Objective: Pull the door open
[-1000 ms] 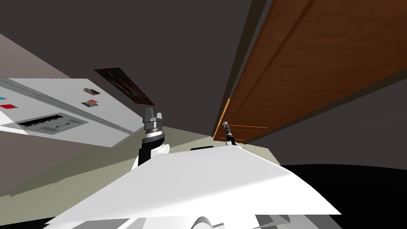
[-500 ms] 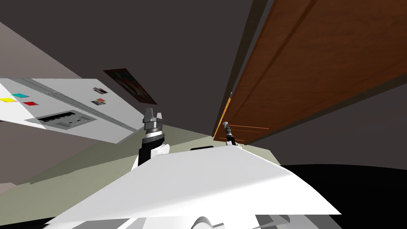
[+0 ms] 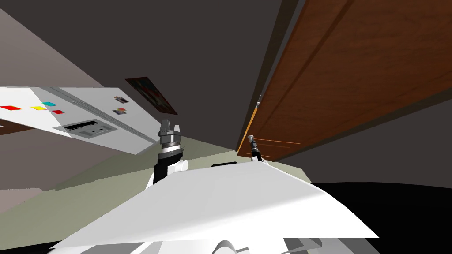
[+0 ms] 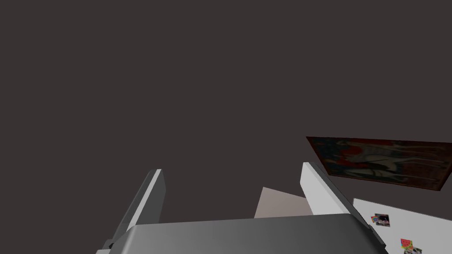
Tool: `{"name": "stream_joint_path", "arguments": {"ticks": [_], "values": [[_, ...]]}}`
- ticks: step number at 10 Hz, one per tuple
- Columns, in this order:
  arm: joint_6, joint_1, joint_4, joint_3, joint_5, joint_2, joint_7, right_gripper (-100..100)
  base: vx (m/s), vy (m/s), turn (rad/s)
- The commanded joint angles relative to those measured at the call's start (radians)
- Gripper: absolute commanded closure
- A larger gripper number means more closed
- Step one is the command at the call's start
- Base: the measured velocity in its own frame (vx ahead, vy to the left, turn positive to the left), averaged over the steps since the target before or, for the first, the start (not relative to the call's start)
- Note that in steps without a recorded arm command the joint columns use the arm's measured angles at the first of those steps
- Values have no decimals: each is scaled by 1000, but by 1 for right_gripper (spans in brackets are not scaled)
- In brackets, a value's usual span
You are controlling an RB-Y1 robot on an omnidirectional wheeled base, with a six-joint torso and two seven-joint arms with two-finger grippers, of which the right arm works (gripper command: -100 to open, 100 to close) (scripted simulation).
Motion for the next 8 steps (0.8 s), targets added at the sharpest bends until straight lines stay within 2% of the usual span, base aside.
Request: {"name": "stream_joint_path", "arguments": {"ticks": [1,2,3,4,5,7,8], "values": [[0,1,-3,2,-7,1,-33,100,-28,-13,36],[0,1,-3,6,-20,0,-70,100,-37,-12,65],[0,1,-3,6,-20,0,-75,100,-32,-10,39],[0,2,-4,10,-33,-1,-114,100,-40,-14,57],[0,2,-4,10,-33,-1,-116,100,-31,-13,45],[0,2,-5,17,-59,-3,-181,100,-48,-21,91],[0,2,-5,17,-59,-3,-200,100,-41,-27,59]]}}
